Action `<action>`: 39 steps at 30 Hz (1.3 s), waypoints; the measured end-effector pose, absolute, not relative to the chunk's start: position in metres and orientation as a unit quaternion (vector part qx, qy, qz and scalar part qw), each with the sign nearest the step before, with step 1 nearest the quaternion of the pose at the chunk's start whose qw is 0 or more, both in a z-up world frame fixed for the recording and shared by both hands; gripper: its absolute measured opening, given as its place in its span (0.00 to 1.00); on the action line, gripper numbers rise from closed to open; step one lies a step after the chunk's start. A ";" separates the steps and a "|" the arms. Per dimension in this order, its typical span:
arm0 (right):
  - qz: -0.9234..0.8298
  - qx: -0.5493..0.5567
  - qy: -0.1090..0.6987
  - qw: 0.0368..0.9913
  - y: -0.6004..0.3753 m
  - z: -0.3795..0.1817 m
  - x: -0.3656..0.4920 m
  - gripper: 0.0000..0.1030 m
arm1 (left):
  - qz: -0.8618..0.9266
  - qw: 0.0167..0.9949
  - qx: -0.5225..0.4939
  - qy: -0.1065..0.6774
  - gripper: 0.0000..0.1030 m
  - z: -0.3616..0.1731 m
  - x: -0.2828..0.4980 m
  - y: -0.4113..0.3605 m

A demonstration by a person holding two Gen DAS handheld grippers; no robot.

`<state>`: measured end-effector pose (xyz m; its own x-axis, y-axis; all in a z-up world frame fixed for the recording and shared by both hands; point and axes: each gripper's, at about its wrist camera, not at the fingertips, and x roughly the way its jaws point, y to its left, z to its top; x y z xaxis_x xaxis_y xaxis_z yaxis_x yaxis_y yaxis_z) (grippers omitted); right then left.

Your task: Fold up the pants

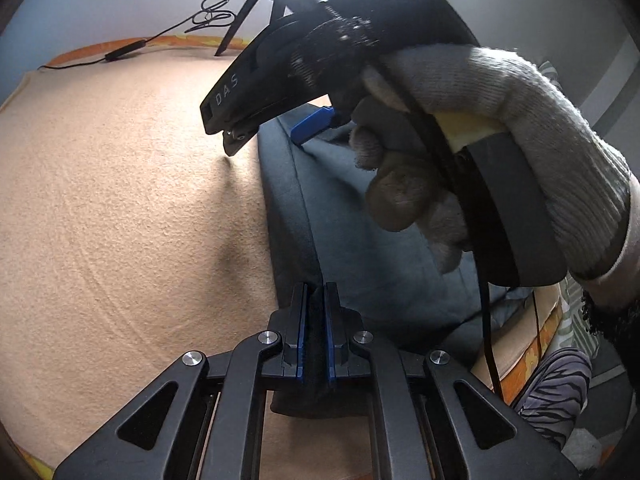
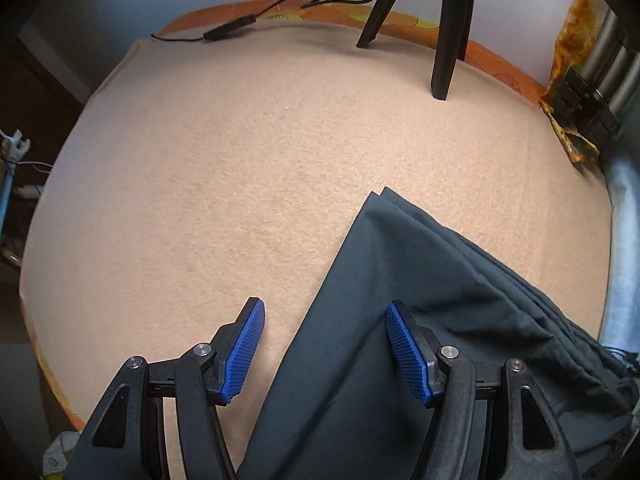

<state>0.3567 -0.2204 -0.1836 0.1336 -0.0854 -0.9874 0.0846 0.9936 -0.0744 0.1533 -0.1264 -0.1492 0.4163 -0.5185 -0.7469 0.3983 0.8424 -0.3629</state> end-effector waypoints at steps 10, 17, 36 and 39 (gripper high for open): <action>-0.066 -0.021 0.659 0.749 -0.228 -0.182 0.360 0.24 | -0.257 0.843 -0.054 0.470 0.07 -0.151 0.155 -0.129; -0.052 0.026 0.645 0.762 -0.246 -0.173 0.350 0.04 | -0.228 0.842 -0.030 0.488 0.42 -0.158 0.161 -0.135; -0.031 0.078 0.588 0.804 -0.286 -0.116 0.310 0.00 | -0.252 0.875 0.003 0.414 0.06 -0.112 0.140 -0.160; -0.029 0.080 0.574 0.814 -0.295 -0.100 0.295 0.00 | -0.266 0.879 0.022 0.395 0.06 -0.097 0.131 -0.174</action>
